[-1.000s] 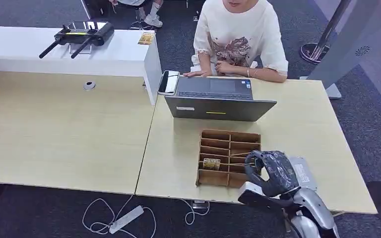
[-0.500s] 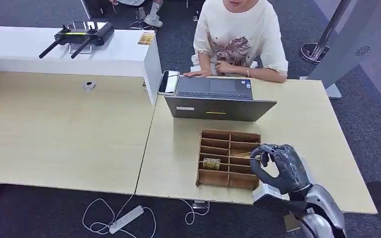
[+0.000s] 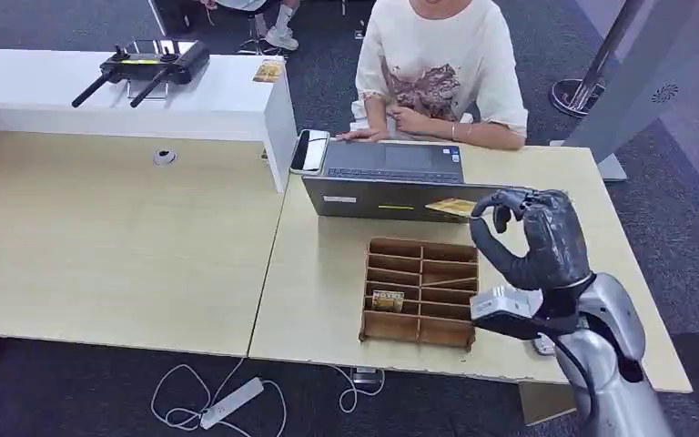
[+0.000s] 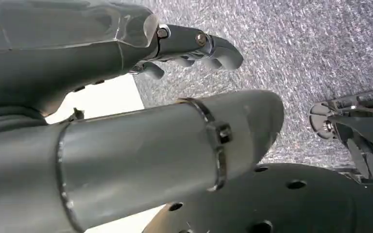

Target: Pass the card to the sensor for recognition and then transmit it.

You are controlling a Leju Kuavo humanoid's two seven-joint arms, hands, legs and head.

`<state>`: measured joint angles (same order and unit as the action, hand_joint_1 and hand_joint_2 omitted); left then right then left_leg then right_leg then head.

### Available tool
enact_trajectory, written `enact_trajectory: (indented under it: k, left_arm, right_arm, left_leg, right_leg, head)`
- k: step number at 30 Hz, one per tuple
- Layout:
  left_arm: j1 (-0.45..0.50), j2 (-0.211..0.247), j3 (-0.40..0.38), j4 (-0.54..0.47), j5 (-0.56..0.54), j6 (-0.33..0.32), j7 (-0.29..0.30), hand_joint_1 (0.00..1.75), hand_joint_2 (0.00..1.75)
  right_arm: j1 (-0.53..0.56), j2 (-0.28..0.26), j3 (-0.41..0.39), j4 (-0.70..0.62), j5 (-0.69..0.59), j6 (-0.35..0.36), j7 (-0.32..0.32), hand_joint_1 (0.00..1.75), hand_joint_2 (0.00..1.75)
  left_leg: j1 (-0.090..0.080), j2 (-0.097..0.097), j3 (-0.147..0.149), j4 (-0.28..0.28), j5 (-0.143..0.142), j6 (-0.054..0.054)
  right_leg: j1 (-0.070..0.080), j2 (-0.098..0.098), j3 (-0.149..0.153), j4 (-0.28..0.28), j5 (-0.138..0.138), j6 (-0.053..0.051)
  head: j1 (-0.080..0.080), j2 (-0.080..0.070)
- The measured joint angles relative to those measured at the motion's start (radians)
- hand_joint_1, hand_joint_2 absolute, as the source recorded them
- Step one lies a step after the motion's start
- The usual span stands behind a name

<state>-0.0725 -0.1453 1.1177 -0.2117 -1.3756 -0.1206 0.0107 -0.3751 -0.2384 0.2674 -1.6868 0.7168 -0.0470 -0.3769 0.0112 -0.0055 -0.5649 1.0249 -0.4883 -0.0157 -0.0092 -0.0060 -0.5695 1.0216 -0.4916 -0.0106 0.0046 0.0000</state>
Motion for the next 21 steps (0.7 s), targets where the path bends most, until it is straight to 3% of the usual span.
enact_trajectory:
  k: [6, 21]
  left_arm:
    - [-0.002, 0.0, -0.013, 0.0, -0.012, -0.005, -0.008, 0.0, 0.0]
    - [-0.008, -0.002, -0.029, 0.0, -0.016, -0.007, -0.03, 0.0, 0.0]
  right_arm:
    - [-0.194, 0.039, 0.029, 0.139, 0.051, -0.025, 0.044, 1.75, 1.75]
    - [-0.647, 0.2, 0.084, 0.725, 0.164, -0.063, 0.196, 1.75, 1.75]
  left_leg:
    - [0.0, 0.0, 0.0, 0.0, 0.0, 0.0]
    - [0.0, 0.0, 0.0, 0.0, 0.001, 0.0]
  right_leg:
    - [0.0, 0.0, 0.0, 0.001, 0.001, 0.0]
    - [0.0, 0.0, 0.0, 0.001, 0.001, 0.0]
  head:
    - [0.0, 0.0]
    - [0.0, 0.0]
